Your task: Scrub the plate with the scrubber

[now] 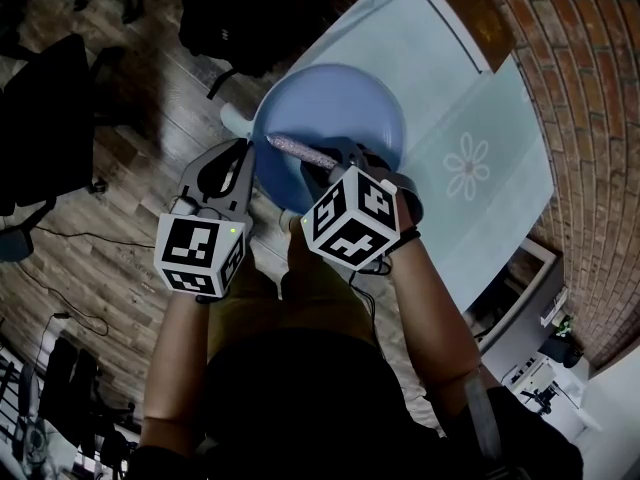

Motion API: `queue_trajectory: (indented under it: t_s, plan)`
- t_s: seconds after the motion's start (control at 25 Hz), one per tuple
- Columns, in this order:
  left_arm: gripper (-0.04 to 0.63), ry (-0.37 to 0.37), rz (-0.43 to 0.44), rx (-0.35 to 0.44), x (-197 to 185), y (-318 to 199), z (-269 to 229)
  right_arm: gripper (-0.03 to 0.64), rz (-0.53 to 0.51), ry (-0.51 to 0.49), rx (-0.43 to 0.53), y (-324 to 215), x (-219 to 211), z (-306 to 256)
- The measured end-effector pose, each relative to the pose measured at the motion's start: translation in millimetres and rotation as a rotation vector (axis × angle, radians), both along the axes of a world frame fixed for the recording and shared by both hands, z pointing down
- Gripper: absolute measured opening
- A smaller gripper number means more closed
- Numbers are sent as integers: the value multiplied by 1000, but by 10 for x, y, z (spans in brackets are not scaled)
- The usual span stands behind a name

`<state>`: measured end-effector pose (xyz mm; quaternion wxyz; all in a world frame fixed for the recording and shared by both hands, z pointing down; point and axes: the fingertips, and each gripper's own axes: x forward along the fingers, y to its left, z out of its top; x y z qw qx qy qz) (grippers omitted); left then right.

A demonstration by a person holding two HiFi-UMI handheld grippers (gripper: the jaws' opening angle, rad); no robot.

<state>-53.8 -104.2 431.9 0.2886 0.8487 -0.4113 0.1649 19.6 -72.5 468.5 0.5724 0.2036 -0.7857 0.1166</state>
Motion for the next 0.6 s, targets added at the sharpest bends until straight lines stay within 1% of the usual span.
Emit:
queue_trajectory:
  t_s: [0.2, 0.4, 0.6]
  plan:
    - [35, 0, -2, 0, -7, 21, 5, 88, 54, 38, 92, -374, 110, 1]
    - [35, -2, -8, -4, -47, 43, 25, 88, 100, 84, 164, -652, 340, -1]
    - [35, 1, -9, -4, -67, 46, 29, 87, 144, 153, 185, -780, 669, 2]
